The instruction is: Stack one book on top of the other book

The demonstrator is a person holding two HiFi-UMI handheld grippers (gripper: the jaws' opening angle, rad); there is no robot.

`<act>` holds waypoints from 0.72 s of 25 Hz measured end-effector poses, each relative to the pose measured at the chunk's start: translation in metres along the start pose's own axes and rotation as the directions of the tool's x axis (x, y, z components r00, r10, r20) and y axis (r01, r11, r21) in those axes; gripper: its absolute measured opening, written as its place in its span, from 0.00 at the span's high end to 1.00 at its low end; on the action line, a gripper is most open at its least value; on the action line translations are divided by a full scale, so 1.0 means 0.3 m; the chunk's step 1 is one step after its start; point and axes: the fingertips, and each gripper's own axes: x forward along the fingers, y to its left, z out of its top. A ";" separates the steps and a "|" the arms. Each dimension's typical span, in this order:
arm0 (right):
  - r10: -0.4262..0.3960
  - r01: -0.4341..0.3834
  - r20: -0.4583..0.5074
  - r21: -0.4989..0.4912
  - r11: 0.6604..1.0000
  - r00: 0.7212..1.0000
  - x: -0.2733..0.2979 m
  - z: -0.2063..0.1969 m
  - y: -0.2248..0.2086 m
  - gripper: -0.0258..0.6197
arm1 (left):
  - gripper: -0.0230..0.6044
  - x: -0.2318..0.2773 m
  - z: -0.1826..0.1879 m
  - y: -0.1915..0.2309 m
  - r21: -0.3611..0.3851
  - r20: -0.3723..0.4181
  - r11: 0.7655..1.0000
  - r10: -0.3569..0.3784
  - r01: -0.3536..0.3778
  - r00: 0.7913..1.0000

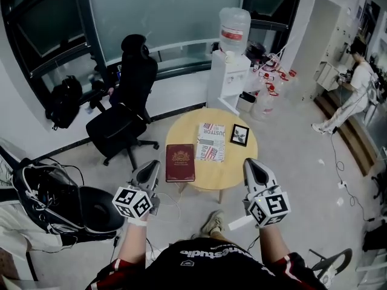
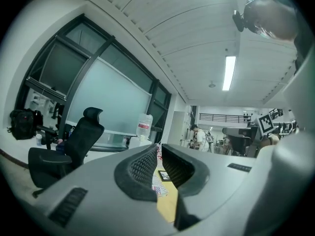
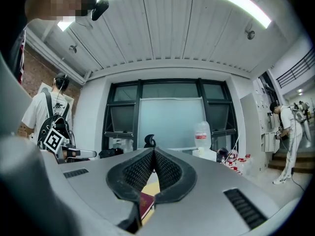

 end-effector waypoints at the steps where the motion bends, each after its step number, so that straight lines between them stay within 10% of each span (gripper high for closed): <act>1: 0.002 -0.002 0.004 0.003 1.000 1.000 0.007 0.003 0.000 0.92 | 0.91 0.005 0.006 0.000 0.005 -0.001 1.000 -0.002 0.002 1.000; 6: -0.005 0.005 0.005 0.001 1.000 1.000 0.032 -0.005 -0.005 0.92 | 0.65 0.052 -0.014 0.019 0.011 -0.037 1.000 -0.023 0.023 0.999; 18: 0.033 -0.033 -0.018 -0.022 0.999 0.999 0.052 -0.039 0.041 0.92 | 0.61 0.082 -0.199 0.121 -0.038 -0.144 0.999 0.015 -0.021 0.989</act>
